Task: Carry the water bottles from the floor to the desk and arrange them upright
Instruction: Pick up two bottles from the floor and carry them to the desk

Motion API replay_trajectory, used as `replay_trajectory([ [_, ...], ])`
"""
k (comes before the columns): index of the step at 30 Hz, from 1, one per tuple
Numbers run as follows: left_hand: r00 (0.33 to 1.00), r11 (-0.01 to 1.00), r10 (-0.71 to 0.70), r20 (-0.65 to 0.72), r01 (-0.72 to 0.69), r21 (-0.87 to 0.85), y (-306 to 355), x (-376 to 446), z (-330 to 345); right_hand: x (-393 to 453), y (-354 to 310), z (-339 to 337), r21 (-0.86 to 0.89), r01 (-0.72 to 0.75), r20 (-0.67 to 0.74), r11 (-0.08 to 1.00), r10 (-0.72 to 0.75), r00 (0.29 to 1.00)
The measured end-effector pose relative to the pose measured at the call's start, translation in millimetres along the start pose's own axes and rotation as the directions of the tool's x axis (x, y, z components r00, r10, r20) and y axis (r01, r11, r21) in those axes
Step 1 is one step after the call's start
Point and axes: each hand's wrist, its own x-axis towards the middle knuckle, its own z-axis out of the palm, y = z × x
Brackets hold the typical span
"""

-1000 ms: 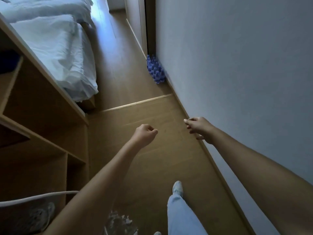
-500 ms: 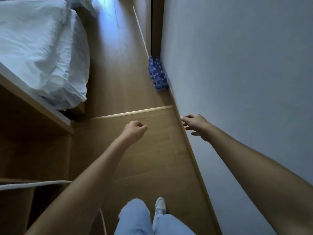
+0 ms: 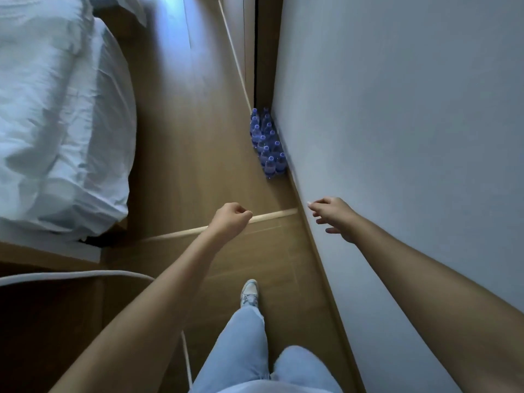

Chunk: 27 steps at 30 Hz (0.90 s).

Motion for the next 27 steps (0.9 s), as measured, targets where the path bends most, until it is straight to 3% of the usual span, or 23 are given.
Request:
replay_trajectory([
  [9, 1.000, 1.000, -0.008, 0.000, 0.008, 0.012, 90, 161, -48, 148, -119, -33, 0.005, 0.000, 0.008, 1.000, 0.000, 1.000],
  [27, 0.998, 0.998, -0.067, -0.006, 0.068, 0.017, 219, 431, -70, 418, -263, -85, -0.065, -0.066, 0.086, 0.996, 0.072, 0.994],
])
